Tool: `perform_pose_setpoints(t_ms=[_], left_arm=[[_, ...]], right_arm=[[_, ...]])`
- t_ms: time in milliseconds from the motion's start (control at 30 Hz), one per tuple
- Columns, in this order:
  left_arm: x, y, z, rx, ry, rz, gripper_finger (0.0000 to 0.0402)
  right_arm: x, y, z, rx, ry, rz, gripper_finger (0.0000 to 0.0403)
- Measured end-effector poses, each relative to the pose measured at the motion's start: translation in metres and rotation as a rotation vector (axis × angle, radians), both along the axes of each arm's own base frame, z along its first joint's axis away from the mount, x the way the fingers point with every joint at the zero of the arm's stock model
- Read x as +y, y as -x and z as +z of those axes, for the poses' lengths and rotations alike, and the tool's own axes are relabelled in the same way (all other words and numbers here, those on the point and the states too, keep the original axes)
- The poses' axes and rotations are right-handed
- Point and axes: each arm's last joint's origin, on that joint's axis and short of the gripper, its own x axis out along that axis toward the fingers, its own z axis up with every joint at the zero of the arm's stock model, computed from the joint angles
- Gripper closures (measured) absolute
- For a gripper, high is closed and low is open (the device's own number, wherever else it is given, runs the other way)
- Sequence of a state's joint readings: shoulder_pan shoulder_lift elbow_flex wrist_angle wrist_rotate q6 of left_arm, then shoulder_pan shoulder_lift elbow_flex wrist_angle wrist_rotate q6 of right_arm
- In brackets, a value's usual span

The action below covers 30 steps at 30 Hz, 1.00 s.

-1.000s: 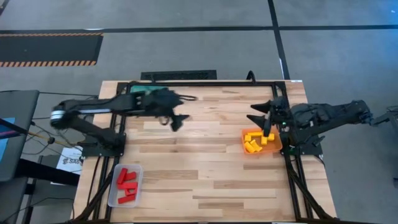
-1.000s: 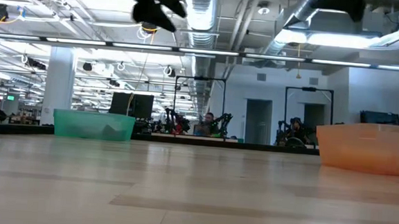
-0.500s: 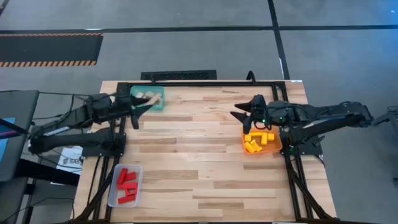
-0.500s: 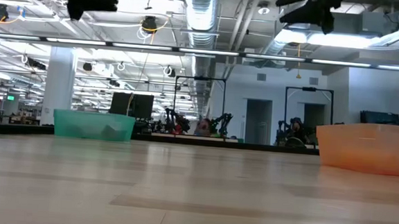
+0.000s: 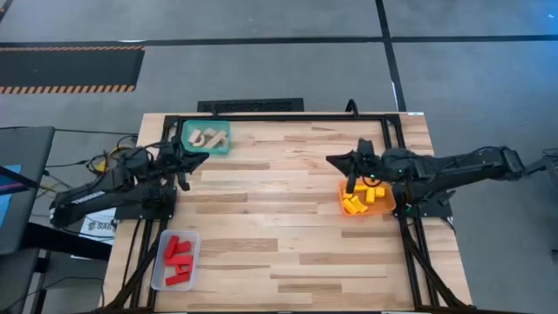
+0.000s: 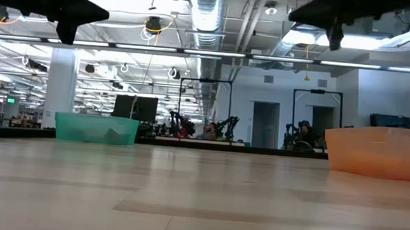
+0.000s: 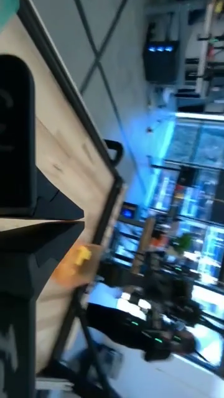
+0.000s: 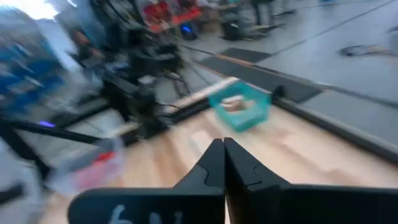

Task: Sort & place blocks by color
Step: Return to Home Position

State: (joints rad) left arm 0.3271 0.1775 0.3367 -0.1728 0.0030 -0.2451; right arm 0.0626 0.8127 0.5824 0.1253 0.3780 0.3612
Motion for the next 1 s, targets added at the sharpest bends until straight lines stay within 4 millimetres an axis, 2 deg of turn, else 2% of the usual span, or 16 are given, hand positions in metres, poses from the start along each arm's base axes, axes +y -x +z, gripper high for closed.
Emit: perform_pose_setpoints(t_ms=[133, 233, 600, 867, 1000], left_arm=[[0.0, 0.001, -0.013, -0.081, 0.02, 0.026, 0.0401], [0.0, 0.0, -0.022, -0.105, 0.032, 0.019, 0.0401], [-0.001, 0.011, -0.029, -0.054, 0.055, 0.1, 0.0402], [-0.001, 0.01, -0.032, -0.054, 0.096, 0.076, 0.0401], [0.0, 0.007, -0.036, -0.081, 0.109, 0.063, 0.0401]], right_arm=[[-0.002, 0.016, -0.024, -0.093, -0.071, 0.059, 0.0381], [-0.004, 0.03, -0.042, -0.093, -0.096, 0.05, 0.0393], [-0.015, 0.073, -0.074, -0.17, -0.11, 0.005, 0.0399], [-0.015, 0.082, -0.111, -0.21, -0.117, 0.027, 0.0399], [-0.014, 0.084, -0.119, -0.156, -0.109, 0.052, 0.0399]])
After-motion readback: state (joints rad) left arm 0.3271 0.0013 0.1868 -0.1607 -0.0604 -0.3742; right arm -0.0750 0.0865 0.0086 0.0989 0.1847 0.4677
